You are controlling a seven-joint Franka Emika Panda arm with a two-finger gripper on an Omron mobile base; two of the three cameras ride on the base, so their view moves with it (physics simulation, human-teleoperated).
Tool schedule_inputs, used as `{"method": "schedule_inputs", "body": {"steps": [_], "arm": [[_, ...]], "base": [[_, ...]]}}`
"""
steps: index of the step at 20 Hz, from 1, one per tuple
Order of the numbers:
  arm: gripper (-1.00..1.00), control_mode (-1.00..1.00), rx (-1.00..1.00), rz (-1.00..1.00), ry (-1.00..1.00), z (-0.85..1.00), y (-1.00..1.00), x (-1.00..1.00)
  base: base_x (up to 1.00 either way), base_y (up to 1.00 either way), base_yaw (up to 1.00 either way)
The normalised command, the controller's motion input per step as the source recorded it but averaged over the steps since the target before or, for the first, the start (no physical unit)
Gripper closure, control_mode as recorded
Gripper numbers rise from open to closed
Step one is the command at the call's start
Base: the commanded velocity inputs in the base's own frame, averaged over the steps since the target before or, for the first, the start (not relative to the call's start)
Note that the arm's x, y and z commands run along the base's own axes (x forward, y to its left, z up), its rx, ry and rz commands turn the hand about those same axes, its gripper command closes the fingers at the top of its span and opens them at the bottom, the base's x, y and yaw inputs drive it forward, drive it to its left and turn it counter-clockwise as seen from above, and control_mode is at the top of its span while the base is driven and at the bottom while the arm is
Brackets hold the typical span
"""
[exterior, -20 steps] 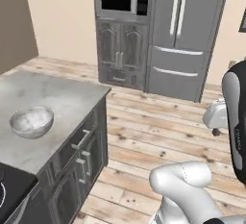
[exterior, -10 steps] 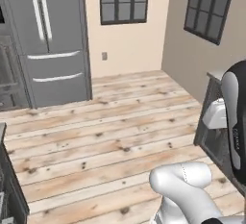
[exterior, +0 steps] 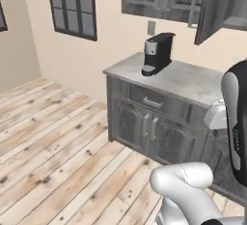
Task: Open the cabinet and move the ladle to the pot. Then close the cabinet.
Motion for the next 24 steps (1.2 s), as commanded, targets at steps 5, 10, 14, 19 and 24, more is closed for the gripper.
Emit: {"method": "schedule_inputs", "body": {"steps": [5,10,14,19,24], "arm": [[-1.0,1.0,0.0,0.0,0.0,0.0,0.0,0.0],[-1.0,1.0,0.0,0.0,0.0,0.0,0.0,0.0],[-1.0,1.0,0.0,0.0,0.0,0.0,0.0,0.0],[-1.0,1.0,0.0,0.0,0.0,0.0,0.0,0.0],[-1.0,1.0,0.0,0.0,0.0,0.0,0.0,0.0]], "base": [[0.16,0.0,-0.9],[0.6,0.12,-0.58],[0.96,0.46,-0.23],[1.0,0.37,-0.11],[0.7,-0.21,-0.08]]}}
